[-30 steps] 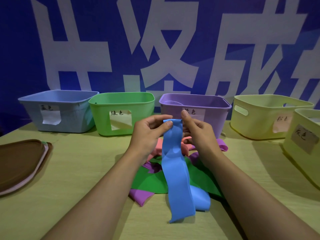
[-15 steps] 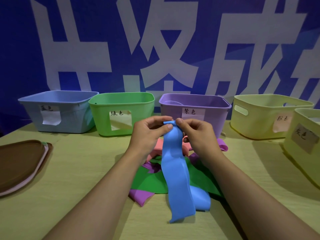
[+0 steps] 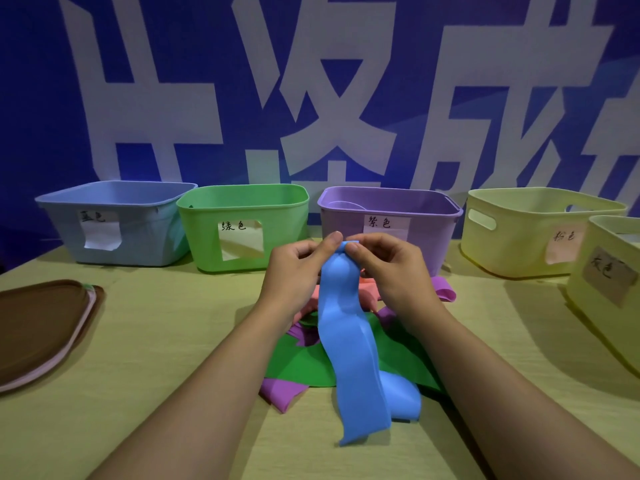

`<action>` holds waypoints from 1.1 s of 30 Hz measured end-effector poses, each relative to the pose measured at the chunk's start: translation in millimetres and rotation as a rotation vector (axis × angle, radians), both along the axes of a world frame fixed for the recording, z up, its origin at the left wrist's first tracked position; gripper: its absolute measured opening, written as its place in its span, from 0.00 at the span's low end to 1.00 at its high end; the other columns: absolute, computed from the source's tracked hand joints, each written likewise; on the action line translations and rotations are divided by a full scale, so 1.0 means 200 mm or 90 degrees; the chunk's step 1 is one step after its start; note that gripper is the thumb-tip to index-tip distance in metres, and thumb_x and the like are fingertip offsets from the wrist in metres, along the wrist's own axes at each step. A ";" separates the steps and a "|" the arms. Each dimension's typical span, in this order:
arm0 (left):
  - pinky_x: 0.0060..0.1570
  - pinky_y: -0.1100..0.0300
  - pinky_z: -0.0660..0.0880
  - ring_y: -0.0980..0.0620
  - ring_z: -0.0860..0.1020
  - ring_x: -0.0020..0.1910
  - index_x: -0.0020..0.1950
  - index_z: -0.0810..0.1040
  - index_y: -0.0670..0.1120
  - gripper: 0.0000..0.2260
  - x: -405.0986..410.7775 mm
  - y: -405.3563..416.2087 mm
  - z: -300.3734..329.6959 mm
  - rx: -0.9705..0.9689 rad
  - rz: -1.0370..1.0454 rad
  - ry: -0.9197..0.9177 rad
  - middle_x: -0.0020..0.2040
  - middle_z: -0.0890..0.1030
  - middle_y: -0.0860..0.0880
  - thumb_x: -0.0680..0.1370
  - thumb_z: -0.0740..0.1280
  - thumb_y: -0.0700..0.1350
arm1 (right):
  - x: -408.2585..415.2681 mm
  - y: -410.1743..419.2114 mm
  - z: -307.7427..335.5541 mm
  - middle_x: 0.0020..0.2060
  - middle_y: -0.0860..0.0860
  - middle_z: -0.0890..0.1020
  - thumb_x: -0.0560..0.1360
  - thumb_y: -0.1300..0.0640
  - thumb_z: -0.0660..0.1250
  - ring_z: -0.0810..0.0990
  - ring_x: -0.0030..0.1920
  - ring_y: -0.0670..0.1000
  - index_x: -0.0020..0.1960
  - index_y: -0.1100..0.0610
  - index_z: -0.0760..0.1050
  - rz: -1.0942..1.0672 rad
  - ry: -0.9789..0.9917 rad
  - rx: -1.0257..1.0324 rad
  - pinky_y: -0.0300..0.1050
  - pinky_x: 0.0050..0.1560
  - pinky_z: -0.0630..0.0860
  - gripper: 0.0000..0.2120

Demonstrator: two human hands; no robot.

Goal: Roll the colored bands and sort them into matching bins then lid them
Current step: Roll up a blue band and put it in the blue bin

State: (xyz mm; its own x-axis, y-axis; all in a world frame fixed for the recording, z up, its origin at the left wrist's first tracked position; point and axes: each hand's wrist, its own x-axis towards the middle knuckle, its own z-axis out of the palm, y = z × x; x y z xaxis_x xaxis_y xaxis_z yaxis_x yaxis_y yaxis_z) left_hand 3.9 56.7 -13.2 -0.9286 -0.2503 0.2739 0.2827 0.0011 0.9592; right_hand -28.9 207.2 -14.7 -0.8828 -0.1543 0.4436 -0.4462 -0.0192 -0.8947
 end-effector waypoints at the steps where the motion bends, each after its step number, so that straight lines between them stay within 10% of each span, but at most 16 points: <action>1: 0.48 0.53 0.81 0.53 0.84 0.41 0.44 0.87 0.46 0.11 0.00 0.00 0.00 -0.001 -0.003 0.005 0.41 0.87 0.47 0.79 0.72 0.52 | 0.00 0.00 0.00 0.44 0.51 0.88 0.78 0.60 0.72 0.85 0.45 0.44 0.52 0.59 0.84 -0.002 -0.002 -0.002 0.38 0.46 0.81 0.05; 6: 0.55 0.46 0.82 0.47 0.85 0.47 0.48 0.88 0.45 0.10 -0.01 -0.01 -0.01 -0.008 0.001 0.020 0.44 0.88 0.46 0.78 0.74 0.51 | 0.02 0.00 0.00 0.45 0.49 0.87 0.79 0.46 0.69 0.85 0.47 0.48 0.53 0.53 0.85 -0.013 -0.037 0.037 0.49 0.49 0.82 0.12; 10: 0.52 0.51 0.82 0.49 0.85 0.46 0.48 0.87 0.45 0.05 -0.02 -0.01 -0.02 -0.018 -0.016 0.032 0.44 0.88 0.45 0.78 0.74 0.46 | 0.03 0.00 0.02 0.30 0.55 0.80 0.78 0.36 0.66 0.75 0.29 0.45 0.47 0.60 0.85 -0.072 -0.062 0.087 0.46 0.37 0.73 0.26; 16: 0.43 0.62 0.79 0.54 0.84 0.43 0.47 0.85 0.43 0.01 -0.02 0.00 -0.02 -0.008 -0.039 0.060 0.43 0.87 0.46 0.77 0.74 0.40 | 0.03 0.00 0.02 0.24 0.46 0.77 0.79 0.43 0.68 0.71 0.25 0.41 0.38 0.59 0.81 -0.086 -0.045 0.090 0.38 0.31 0.70 0.21; 33: 0.51 0.54 0.81 0.47 0.85 0.49 0.53 0.84 0.43 0.09 -0.03 -0.01 -0.02 0.063 -0.081 0.057 0.50 0.87 0.42 0.74 0.76 0.38 | 0.02 0.00 0.01 0.46 0.55 0.87 0.79 0.61 0.70 0.85 0.45 0.47 0.55 0.65 0.83 0.026 -0.054 -0.056 0.41 0.48 0.83 0.08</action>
